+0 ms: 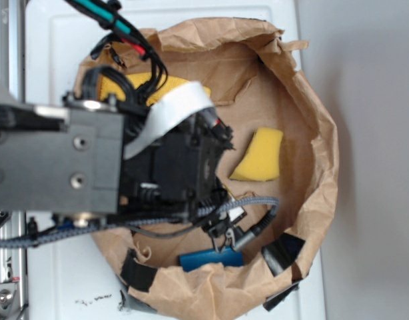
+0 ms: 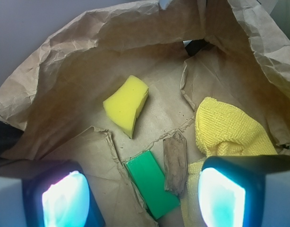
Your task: Grab the green sponge.
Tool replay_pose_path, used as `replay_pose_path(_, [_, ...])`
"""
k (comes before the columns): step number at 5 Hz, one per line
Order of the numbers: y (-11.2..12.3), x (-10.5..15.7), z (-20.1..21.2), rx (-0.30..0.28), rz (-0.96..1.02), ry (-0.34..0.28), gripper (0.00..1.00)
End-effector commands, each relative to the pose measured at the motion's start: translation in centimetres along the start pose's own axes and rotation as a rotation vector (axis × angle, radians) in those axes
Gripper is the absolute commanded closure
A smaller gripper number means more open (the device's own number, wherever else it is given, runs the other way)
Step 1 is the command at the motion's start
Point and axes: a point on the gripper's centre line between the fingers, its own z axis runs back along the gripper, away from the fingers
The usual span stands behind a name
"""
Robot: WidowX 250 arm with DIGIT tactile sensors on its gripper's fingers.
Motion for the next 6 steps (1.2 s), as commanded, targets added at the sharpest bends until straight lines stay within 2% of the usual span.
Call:
replay_pose_path(1, [-1.2, 4.0, -3.4, -0.056, 0.021, -0.047, 0.0])
replay_pose_path(2, [-1.4, 7.2, -7.2, -0.061, 0.011, -0.059, 0.0])
replay_pose_path(3, [-2.3, 8.9, -10.2, -0.028, 0.003, -0.071, 0.0])
replay_pose_path(4, [-2.8, 8.9, -11.4, -0.001, -0.014, -0.075, 0.0])
replay_pose_path(5, [-2.8, 8.5, -9.6, -0.026, -0.011, -0.048, 1.0])
replay_pose_path(6, [-2.9, 8.1, -5.9, -0.117, -0.006, 0.012, 1.0])
